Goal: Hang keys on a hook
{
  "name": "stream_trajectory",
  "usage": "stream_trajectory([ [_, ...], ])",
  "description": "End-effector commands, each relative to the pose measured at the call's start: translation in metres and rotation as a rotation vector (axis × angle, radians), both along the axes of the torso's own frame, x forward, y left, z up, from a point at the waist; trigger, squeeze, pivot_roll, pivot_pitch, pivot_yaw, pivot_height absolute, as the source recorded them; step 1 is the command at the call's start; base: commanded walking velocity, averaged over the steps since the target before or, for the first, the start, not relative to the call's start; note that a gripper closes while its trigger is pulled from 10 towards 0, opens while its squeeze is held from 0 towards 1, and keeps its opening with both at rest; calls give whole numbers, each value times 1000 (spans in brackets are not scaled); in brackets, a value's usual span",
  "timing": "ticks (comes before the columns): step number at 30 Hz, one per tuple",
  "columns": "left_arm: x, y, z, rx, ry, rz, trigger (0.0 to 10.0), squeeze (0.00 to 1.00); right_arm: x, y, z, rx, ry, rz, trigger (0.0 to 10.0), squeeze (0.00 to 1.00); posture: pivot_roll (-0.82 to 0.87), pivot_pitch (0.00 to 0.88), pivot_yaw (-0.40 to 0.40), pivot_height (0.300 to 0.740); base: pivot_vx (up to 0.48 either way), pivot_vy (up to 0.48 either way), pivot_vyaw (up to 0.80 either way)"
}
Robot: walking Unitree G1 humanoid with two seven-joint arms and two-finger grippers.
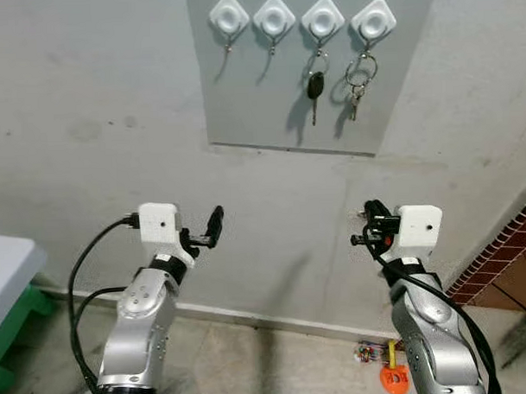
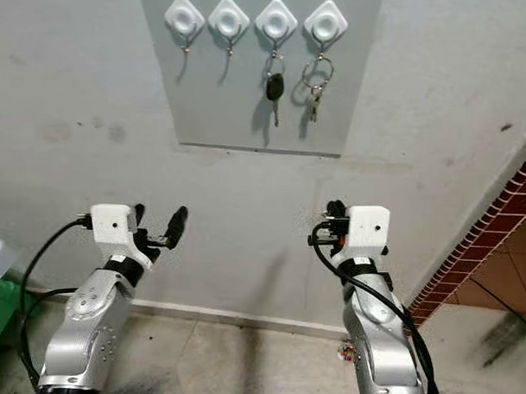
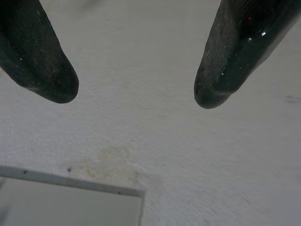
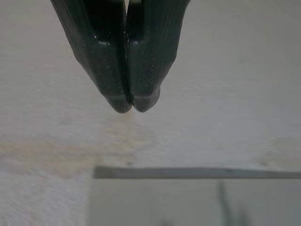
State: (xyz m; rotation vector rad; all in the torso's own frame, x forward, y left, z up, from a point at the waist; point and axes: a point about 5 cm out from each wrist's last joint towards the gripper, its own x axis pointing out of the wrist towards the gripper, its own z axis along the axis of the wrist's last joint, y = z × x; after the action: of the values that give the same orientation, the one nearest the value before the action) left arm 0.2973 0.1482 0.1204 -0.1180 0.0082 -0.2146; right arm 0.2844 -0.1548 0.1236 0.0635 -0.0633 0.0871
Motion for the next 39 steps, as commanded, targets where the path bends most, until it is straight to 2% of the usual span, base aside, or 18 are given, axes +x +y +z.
stream_trajectory([
  [1,1,2,5,14,-14,9,10000,0,0,6,9,3,-29,40,10000,0,-19,63,5,740,0,0,0],
  [10,7,1,13,22,-36,-1,10000,0,5,19,22,-53,-74,197,10000,0,-22,62,2,740,0,0,0],
  [13,10,1,21,76,-67,-38,10000,0,9,23,29,-77,-96,251,10000,0,-22,63,-1,740,0,0,0],
  [18,18,16,40,117,-126,-56,10000,0,24,30,43,-107,-134,336,10000,0,-4,75,-20,740,0,0,0],
  [20,20,15,45,119,-142,-66,10000,0,29,32,47,-114,-143,358,10000,0,-3,77,-21,740,0,0,0],
  [22,21,11,50,119,-156,-84,10000,0,34,34,51,-118,-152,381,10000,0,0,80,-24,740,0,0,0],
  [26,17,-15,62,78,-212,-180,10000,0,48,43,62,-137,-171,467,10000,0,3,85,-31,740,0,0,0],
  [30,14,-31,69,49,-229,-244,10000,0,58,50,74,-134,-201,498,10000,0,6,87,-35,740,0,0,0],
  [39,13,-44,85,-12,-268,-297,10000,0,72,73,93,-88,-258,558,10000,0,7,85,-40,740,0,0,0],
])
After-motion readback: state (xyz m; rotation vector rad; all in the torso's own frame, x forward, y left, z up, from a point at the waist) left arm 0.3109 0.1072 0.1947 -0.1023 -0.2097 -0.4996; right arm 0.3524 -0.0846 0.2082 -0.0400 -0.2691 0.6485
